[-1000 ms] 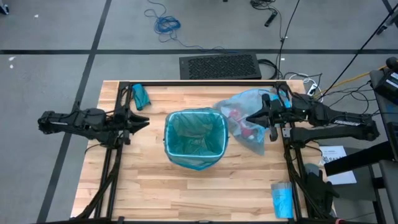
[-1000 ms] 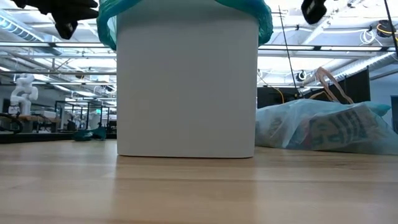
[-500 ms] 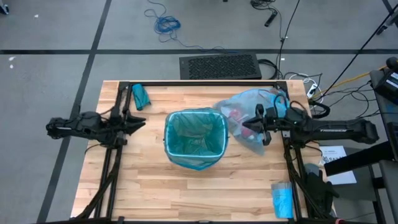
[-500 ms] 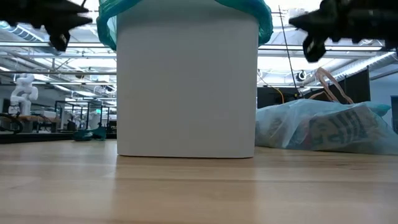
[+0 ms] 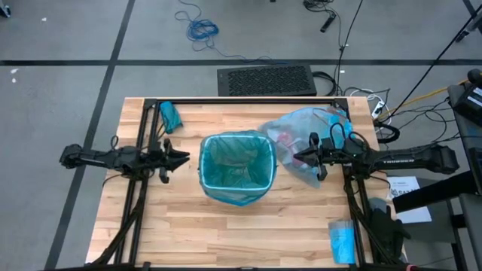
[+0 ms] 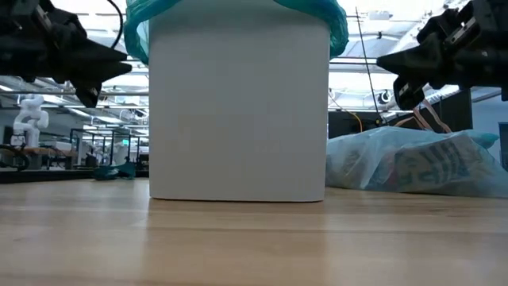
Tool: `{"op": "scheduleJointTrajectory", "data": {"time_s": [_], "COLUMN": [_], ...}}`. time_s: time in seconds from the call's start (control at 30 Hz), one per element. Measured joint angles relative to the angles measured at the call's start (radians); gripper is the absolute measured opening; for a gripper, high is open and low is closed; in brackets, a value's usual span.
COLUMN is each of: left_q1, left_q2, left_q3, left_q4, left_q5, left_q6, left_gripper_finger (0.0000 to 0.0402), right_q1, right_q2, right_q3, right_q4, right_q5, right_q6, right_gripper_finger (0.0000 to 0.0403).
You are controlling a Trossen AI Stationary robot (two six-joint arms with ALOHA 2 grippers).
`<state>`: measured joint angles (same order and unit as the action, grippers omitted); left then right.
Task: Place trash/remove bag and relplace
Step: Return to Home Position
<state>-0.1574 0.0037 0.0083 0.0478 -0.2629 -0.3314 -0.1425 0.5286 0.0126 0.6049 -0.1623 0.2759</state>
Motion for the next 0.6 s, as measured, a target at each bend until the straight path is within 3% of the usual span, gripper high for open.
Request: {"op": "scheduleJointTrajectory", "data": {"time_s": [0.23, 0.43, 0.6], "left_q1": [0.001, 0.001, 0.001], "left_q2": [-0.004, -0.004, -0.004], "left_q3": [0.000, 0.000, 0.000], "left_q4": [0.006, 0.038, 0.026], "left_q5": [-0.017, -0.017, -0.028], "left_q6": [0.053, 0.059, 0.059], "left_gripper_finger": [0.0097, 0.0097, 0.0097], "right_q1": [-0.032, -0.088, -0.123], "right_q2": [-0.023, -0.100, -0.185], "right_q3": [0.001, 0.000, 0.001], "right_q4": [-0.018, -0.020, -0.101], "right_q5": [-0.010, -0.164, -0.187], "right_q6": [-0.072, -0.078, -0.080], "right_gripper_finger": [0.0000, 0.0000, 0.0000]}}
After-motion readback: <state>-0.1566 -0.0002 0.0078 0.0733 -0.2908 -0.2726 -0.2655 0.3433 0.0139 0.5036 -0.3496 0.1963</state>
